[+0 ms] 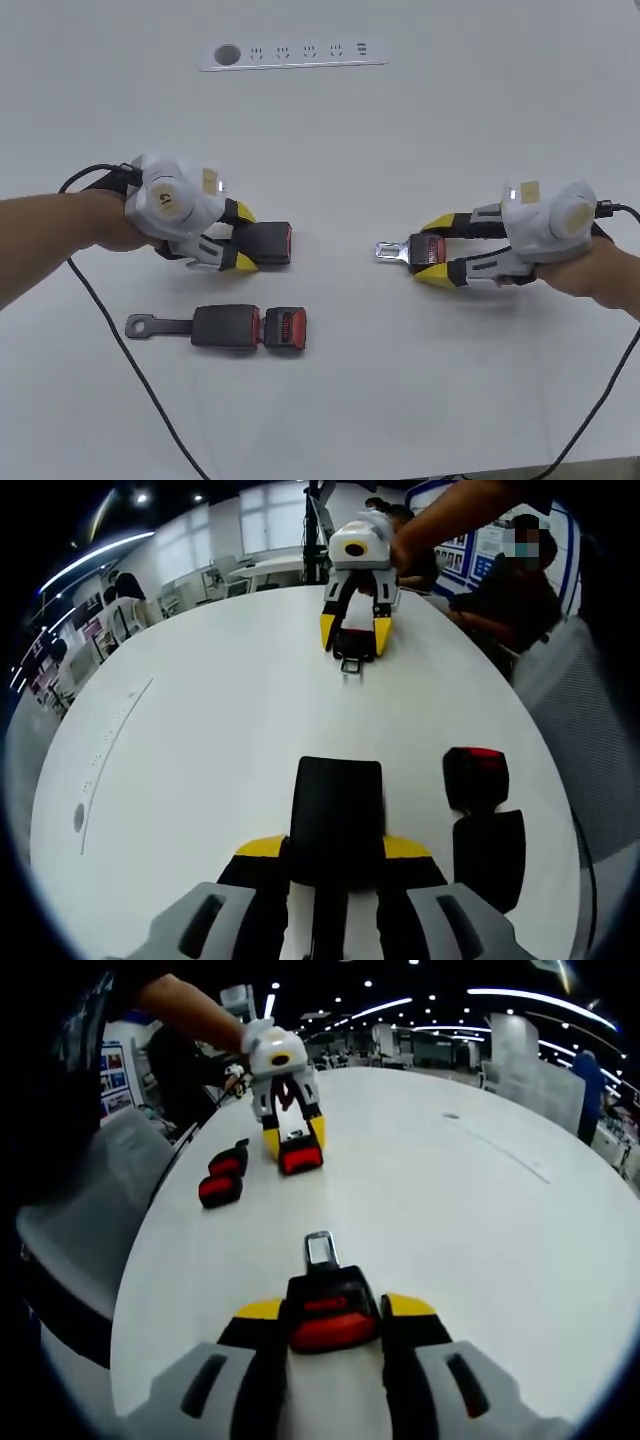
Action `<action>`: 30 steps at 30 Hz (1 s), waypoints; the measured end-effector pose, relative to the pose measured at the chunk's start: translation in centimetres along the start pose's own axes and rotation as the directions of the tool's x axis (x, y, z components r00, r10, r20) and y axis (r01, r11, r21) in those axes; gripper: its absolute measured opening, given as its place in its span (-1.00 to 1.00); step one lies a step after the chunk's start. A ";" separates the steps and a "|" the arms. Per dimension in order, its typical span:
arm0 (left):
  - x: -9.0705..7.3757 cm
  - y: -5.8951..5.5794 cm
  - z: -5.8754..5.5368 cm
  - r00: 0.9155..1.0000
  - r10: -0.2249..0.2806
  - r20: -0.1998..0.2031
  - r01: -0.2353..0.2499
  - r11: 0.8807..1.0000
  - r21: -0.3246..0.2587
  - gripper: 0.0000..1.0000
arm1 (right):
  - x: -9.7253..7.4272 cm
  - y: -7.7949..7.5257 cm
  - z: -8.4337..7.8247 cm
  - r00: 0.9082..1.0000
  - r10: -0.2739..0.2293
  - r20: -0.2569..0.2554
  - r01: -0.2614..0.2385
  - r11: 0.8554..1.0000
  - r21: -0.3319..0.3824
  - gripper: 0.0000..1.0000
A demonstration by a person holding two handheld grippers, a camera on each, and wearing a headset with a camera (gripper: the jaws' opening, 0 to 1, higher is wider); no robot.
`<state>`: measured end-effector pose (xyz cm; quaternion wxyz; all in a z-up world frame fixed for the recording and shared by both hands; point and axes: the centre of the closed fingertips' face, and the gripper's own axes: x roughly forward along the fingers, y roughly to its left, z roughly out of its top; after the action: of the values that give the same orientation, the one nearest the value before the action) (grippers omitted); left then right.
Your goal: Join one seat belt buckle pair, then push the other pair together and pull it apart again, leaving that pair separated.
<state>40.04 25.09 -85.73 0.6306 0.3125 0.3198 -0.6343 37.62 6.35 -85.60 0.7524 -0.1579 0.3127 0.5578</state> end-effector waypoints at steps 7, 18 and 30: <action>0.0 0.0 0.0 1.000 -0.007 -0.023 0.007 1.000 -0.006 -0.30 | 0.0 0.1 0.1 1.000 -0.003 -0.012 0.003 1.000 -0.012 -0.24; -0.7 -0.1 2.0 0.999 0.043 0.024 -0.040 0.993 -0.108 0.13 | -0.7 -1.0 1.4 0.994 -0.113 0.010 0.113 0.993 0.025 0.18; -3.4 0.5 3.5 0.974 0.197 0.110 -0.154 0.936 -0.315 0.72 | -1.9 -1.9 3.4 0.941 -0.323 0.103 0.304 0.938 0.167 0.56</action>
<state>40.64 24.30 -80.92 0.7464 0.1936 0.3393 -0.5388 40.02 6.30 -81.99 0.8600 -0.1129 0.2748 0.4149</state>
